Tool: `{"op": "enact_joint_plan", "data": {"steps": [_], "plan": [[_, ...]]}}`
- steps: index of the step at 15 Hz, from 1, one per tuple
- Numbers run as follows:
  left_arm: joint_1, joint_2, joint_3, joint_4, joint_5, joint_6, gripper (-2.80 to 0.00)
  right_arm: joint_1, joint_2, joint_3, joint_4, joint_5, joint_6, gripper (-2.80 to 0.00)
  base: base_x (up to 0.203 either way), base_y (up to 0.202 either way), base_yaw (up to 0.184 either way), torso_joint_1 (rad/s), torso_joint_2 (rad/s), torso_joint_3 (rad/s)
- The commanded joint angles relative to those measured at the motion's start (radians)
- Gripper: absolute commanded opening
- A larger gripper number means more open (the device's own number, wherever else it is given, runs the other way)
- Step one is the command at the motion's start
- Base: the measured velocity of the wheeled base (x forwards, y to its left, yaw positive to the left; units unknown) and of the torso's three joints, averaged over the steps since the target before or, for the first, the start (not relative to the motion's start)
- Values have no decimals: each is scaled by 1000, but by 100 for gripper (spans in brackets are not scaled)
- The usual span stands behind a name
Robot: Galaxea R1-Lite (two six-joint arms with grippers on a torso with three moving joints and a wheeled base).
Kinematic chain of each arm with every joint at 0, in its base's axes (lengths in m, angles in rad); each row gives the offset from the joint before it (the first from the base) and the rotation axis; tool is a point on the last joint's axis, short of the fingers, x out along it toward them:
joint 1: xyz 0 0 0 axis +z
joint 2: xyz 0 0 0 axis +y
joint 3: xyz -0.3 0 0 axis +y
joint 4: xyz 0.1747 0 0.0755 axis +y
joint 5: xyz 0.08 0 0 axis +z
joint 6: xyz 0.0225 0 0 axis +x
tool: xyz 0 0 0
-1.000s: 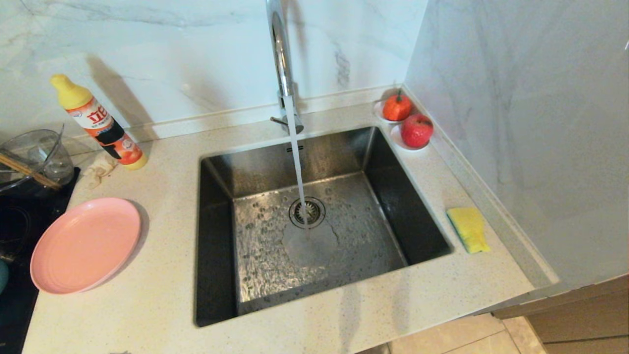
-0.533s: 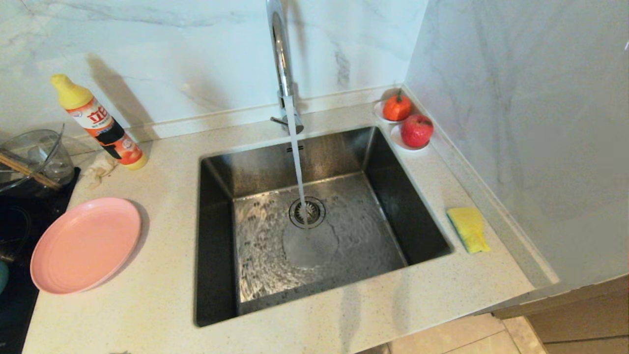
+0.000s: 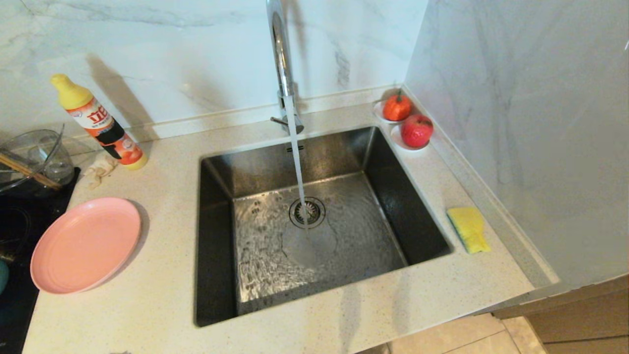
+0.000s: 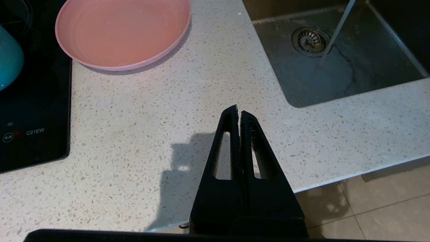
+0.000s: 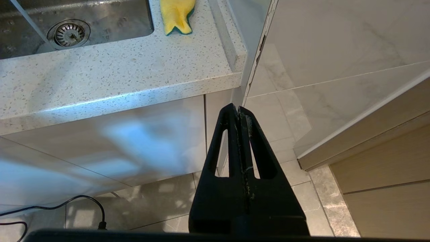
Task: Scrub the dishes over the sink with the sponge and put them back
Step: Turn off the faucet
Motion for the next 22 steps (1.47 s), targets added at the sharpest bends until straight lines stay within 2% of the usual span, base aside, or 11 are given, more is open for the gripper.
{"op": "enact_joint_plan", "data": {"steps": [1,14,17,19,21,22], "plan": [[-1,0,0,0,0,0,-280,0,4,0,0,0,0,-280,0,0,0,0,0,0],[-1,0,2,0,0,3,-280,0,4,0,0,0,0,-280,0,0,0,0,0,0],[1,7,-21,68,7,2,-280,0,4,0,0,0,0,-280,0,0,0,0,0,0],[1,6,-86,81,4,3,-280,0,4,0,0,0,0,-280,0,0,0,0,0,0],[1,79,-250,100,-12,1,-280,0,4,0,0,0,0,-280,0,0,0,0,0,0],[1,166,-352,110,-25,0,-280,0,4,0,0,0,0,-280,0,0,0,0,0,0]]}}
